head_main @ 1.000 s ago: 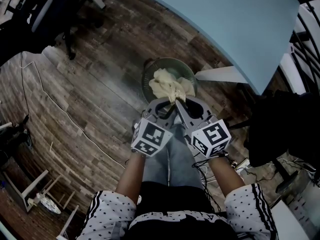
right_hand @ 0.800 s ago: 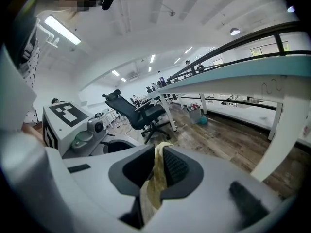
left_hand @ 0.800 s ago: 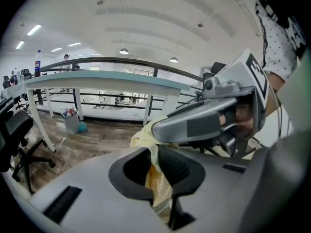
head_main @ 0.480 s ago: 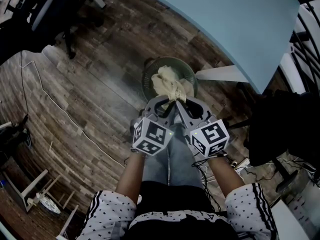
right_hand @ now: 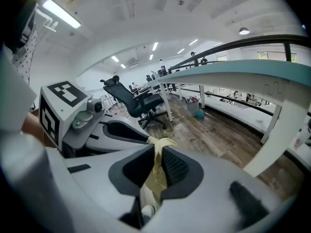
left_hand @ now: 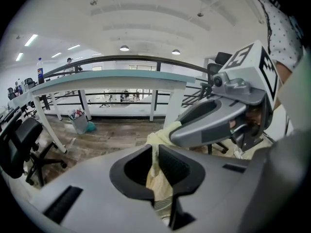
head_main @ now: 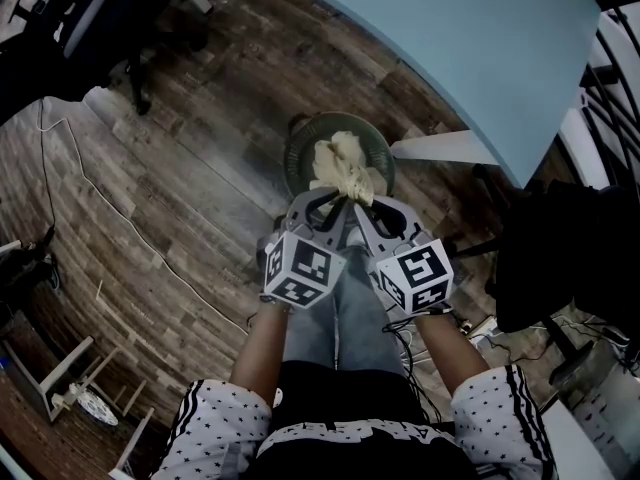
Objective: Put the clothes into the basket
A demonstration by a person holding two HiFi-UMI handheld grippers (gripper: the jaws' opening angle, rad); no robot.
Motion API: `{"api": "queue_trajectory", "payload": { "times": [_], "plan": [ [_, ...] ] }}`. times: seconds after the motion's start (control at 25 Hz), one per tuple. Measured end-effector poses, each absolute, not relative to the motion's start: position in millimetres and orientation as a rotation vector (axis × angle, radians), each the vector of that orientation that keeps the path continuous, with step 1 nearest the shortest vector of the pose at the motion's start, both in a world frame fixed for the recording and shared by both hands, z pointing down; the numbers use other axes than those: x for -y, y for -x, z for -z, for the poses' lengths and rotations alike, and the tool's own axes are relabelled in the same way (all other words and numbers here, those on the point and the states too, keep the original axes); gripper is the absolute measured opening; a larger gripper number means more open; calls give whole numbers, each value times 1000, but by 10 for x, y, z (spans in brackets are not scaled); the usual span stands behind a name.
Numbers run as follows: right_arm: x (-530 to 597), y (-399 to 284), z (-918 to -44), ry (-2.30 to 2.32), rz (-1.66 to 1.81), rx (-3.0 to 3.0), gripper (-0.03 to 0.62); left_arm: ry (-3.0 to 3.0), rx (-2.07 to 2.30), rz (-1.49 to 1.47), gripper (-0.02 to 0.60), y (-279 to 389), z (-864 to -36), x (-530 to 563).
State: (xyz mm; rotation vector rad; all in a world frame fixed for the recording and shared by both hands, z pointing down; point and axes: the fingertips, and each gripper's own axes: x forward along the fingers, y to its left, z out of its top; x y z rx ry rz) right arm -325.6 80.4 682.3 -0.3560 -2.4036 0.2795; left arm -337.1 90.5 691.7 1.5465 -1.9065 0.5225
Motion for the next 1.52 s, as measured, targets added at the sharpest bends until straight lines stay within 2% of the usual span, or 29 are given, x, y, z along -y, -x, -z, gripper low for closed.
{"api": "queue_trajectory", "payload": {
  "times": [0.64,1.0,1.52],
  "plan": [
    [-792,3160,-6978,379,-74,2292,37,-1536,1902,-562,38,3382,-6970,-948],
    [-732,2986,-7211,336,-69,2198,37,-1517,1992,-511,38,3505,-6835,-936],
    [-702,3176,-6956,324,-54,2312,37,-1533,1997,-459,37,3426,-6775,-939]
  ]
}}
